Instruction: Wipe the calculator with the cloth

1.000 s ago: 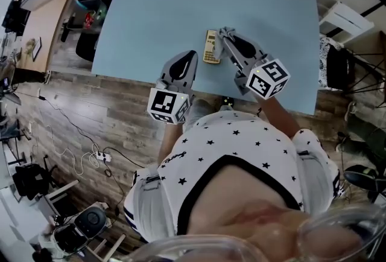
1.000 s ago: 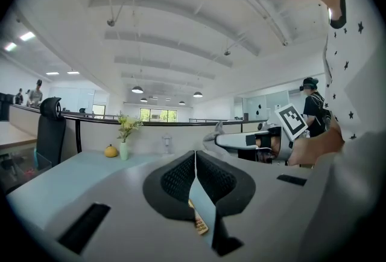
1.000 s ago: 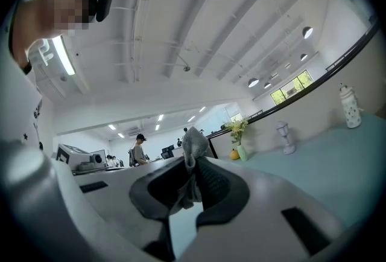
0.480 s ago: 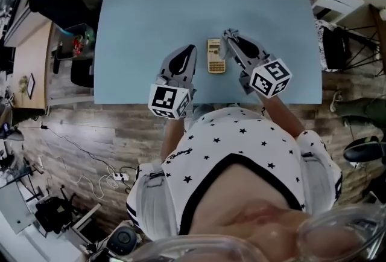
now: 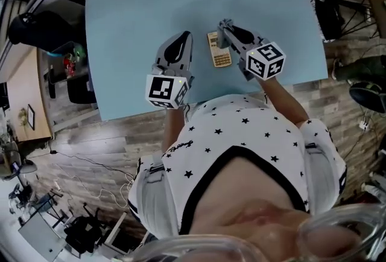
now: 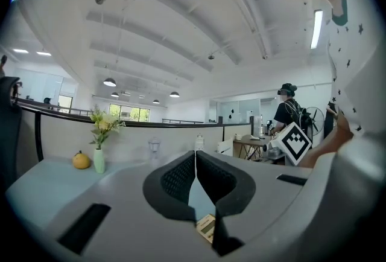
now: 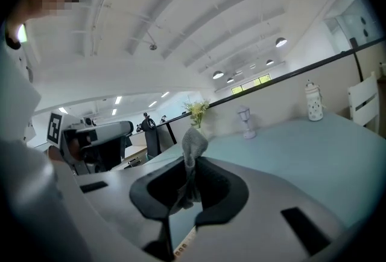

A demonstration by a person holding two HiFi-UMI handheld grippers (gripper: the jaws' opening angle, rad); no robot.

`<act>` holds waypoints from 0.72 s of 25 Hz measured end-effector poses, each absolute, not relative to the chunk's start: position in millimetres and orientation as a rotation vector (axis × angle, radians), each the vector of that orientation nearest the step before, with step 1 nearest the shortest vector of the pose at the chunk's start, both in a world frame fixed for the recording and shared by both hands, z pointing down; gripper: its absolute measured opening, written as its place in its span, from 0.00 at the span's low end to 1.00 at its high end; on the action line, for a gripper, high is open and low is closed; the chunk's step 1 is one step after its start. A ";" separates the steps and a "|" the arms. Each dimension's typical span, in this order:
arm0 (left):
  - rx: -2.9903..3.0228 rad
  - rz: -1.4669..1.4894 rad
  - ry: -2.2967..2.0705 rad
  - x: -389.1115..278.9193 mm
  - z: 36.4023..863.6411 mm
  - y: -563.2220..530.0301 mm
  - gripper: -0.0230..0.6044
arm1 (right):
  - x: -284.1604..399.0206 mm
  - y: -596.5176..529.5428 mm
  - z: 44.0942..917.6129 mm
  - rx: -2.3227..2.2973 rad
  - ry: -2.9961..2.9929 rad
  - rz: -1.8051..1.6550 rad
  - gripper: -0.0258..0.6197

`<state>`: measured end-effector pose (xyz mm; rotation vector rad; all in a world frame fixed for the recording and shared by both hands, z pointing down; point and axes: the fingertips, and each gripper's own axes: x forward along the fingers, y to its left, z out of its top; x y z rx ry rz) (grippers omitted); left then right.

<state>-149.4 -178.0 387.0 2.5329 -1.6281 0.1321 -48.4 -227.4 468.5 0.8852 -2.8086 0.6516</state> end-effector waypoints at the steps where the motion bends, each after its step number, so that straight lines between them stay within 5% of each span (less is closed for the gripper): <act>1: 2.538 0.129 -1.619 -150.5 387.2 -178.5 0.09 | -48.2 -228.2 474.8 0.900 -2.787 0.661 0.11; 18: 2.485 0.068 -1.580 -217.3 414.8 -192.4 0.09 | -109.8 -227.6 593.0 0.773 -2.431 0.602 0.11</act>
